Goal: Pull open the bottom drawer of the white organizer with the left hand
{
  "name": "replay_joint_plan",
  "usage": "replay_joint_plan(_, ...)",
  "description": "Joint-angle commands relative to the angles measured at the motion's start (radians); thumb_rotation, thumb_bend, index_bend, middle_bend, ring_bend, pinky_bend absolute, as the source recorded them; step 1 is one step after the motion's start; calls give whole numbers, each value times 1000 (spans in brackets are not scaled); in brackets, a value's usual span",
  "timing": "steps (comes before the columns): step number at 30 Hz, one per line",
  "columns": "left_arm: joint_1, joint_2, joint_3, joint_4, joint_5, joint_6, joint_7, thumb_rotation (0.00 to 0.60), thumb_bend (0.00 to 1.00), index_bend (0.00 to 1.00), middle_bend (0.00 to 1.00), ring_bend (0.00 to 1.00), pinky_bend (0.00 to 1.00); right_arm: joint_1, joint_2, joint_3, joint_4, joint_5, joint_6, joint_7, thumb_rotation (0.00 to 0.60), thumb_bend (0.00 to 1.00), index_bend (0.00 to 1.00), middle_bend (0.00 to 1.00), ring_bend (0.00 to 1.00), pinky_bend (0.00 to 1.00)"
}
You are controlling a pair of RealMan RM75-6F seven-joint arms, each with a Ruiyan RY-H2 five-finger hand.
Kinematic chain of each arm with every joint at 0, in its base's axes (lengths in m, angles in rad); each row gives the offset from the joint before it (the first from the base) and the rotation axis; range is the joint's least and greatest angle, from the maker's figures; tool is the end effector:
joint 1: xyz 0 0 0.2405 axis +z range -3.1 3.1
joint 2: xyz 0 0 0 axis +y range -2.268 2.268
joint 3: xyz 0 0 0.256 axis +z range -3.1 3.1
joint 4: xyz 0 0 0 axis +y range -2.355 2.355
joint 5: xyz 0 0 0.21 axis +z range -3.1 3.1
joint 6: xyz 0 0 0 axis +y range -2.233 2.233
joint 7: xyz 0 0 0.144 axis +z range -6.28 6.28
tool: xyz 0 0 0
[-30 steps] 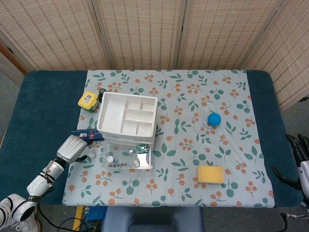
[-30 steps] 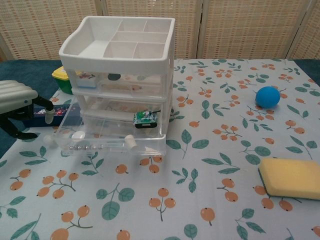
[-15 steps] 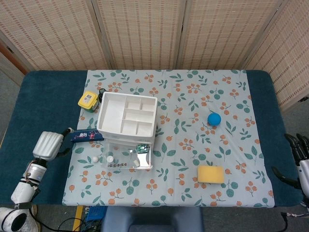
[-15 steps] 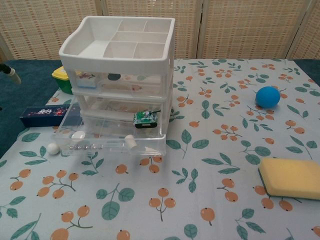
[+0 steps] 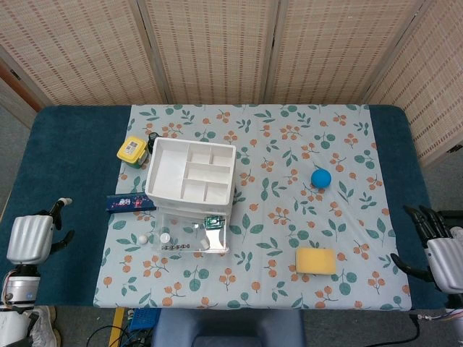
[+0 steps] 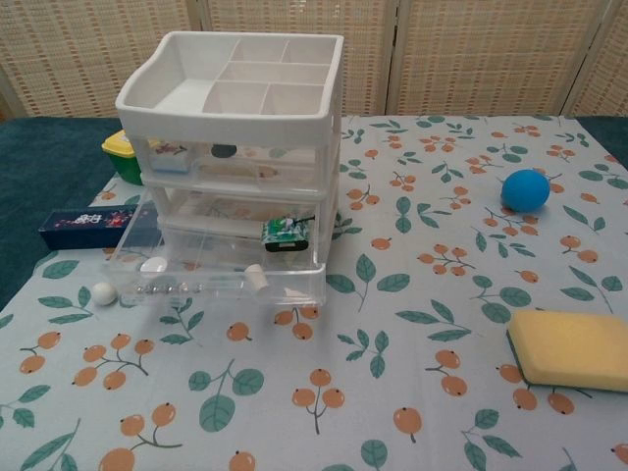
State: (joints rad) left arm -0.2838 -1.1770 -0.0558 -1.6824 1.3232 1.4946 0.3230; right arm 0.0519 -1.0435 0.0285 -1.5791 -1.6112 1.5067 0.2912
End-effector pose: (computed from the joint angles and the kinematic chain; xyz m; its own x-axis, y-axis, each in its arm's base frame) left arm -0.2731 0.2374 0.1438 0.5488 -0.0628 0.8336 0.8347 -0.0138 -0.5506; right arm -0.3146 -0.1663 0.1797 0.2301 -0.0338 0.9726 -0.9707 -0.0792 0.2269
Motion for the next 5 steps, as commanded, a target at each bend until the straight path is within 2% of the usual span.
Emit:
replay_joint_plan(1,25,16,24,-34,33,17,23,600,233,273,633,595,752,13,-10,-6,6,-11,-13,5,600,262,0,101,0,0)
replay_joint_plan(5,50,22,42,-56,67,38,35,600,233,279,633,595,745,25,-17,-8,7,-18,-25,6,600,262,0,101,0,0)
